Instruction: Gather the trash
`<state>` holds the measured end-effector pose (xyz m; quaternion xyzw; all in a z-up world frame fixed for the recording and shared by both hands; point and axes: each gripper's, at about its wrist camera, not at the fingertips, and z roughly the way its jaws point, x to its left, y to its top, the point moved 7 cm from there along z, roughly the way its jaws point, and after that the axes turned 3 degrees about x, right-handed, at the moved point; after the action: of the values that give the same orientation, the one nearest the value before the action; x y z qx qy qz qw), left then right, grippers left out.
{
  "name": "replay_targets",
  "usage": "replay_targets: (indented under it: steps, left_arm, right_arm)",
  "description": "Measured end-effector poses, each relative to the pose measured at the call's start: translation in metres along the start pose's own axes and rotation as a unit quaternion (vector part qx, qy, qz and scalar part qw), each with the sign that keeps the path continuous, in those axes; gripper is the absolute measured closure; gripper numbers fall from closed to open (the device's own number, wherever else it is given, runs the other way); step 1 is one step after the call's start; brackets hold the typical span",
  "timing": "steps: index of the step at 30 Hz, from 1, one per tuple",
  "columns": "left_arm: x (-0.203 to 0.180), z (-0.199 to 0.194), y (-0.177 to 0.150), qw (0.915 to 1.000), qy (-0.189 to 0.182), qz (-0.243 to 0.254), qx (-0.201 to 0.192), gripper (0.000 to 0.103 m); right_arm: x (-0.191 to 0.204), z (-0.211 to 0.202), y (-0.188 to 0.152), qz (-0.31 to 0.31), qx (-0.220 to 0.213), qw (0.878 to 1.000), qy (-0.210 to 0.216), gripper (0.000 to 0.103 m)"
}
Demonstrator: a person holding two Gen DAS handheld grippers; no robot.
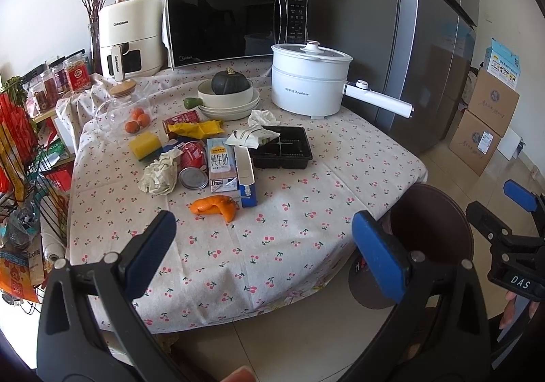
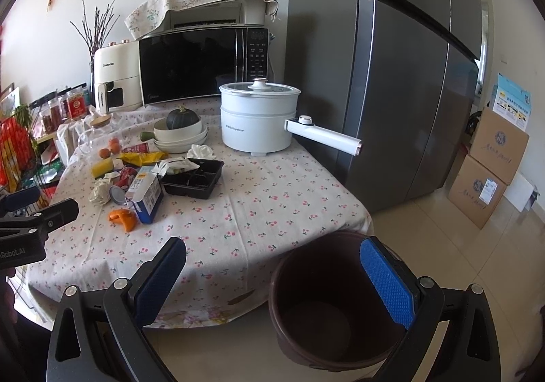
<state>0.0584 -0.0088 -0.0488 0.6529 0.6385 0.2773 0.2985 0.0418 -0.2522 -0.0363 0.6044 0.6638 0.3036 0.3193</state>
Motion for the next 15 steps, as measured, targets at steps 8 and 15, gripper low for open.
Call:
replay_targets:
  steps: [8, 15]
  left_arm:
    - [0.0004, 0.0004, -0.0005, 1.0, -0.001, -0.001, 0.0, 0.0]
    - [-0.0004, -0.001, -0.0011, 1.0, -0.005, 0.0, -0.002, 0.0]
  right_arm:
    - [-0.0009, 0.0012, -0.0009, 0.0, 0.001, 1.0, -0.002, 0.0]
    - [-0.0008, 0.0019, -0.0011, -0.001, 0.002, 1.0, -0.002, 0.0]
